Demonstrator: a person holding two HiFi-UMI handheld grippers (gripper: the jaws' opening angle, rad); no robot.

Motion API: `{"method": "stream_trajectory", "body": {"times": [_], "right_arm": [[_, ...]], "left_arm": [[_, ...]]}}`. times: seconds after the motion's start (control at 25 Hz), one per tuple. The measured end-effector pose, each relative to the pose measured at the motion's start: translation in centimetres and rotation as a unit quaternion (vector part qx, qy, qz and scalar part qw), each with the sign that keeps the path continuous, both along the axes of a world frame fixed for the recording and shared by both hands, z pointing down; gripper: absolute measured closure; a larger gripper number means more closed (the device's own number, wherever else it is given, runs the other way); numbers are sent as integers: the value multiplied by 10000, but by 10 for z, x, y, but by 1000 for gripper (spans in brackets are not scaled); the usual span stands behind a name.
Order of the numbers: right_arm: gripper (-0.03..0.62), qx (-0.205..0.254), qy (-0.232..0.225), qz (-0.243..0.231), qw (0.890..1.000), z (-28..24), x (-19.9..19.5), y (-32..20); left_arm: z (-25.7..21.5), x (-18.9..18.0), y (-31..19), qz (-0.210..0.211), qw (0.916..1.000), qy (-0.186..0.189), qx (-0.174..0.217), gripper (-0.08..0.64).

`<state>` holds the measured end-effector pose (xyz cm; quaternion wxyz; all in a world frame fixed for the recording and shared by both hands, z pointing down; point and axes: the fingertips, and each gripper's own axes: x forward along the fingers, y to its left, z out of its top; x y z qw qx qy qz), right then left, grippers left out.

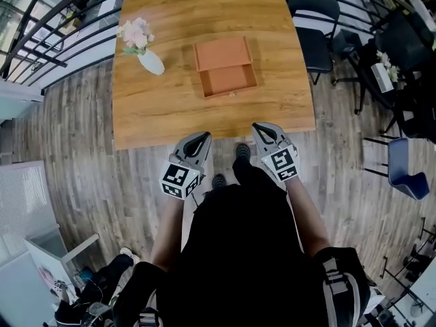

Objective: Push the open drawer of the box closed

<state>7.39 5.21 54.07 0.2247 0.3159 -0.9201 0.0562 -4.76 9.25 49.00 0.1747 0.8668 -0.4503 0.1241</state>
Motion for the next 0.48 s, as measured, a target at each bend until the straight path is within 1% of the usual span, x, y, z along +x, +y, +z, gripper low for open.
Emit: {"method": "stream_trajectory", "body": {"times": [0.48], "right_arm": [[575,-94,-37,-423,9991,11,9,-48]], "left_arm": [[0,8,-39,-470,9988,-105,-34,537]]}}
